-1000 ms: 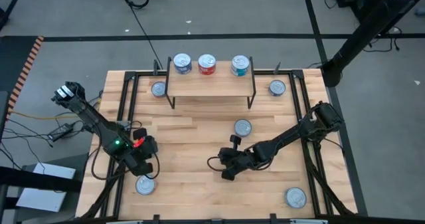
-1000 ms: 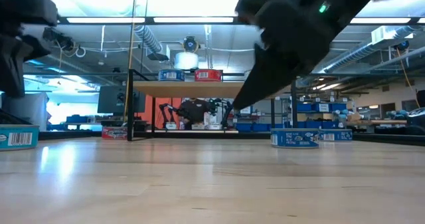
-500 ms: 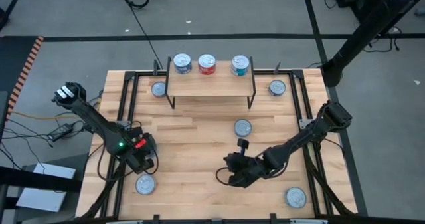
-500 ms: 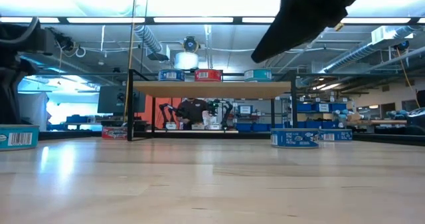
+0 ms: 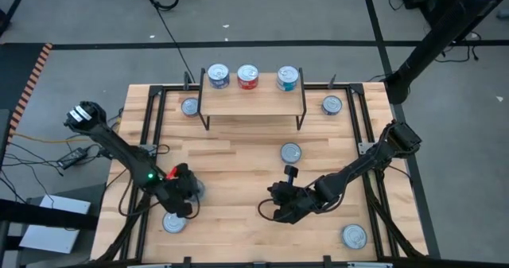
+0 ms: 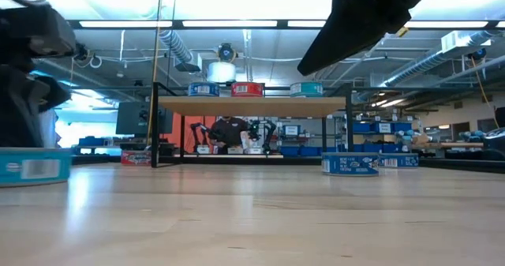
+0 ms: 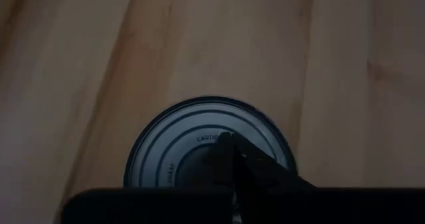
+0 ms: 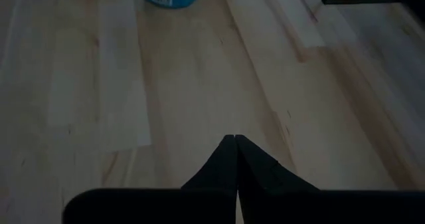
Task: Stack canned seafood by type on shelf
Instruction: Put the yellow blue tuna can on the shelf aligned with the other yellow blue tuna cans
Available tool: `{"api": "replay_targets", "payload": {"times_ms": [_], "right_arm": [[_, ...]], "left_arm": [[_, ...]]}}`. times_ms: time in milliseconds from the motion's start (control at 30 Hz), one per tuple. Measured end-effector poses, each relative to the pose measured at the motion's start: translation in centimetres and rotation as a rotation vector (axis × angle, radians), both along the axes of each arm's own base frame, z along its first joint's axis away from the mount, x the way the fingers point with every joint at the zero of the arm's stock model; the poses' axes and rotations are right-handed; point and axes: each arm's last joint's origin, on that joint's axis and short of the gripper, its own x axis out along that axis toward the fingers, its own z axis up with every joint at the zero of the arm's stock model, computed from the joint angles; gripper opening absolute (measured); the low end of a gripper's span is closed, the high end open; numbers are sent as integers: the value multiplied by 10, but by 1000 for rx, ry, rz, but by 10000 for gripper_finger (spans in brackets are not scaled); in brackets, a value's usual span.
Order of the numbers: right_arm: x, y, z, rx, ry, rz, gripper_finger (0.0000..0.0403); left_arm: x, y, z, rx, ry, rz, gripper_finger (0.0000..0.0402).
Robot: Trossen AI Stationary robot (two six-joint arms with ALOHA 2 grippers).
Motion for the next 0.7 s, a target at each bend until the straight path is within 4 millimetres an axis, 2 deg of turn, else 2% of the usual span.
{"api": "replay_targets", "payload": {"times_ms": [433,700], "right_arm": [[0,0,0,1,1,0,7],[0,0,0,2,1,1,7]], "left_arm": [[47,1,-15,71,-158,-83,5],[74,18,-21,114,-235,-92,5]]}}
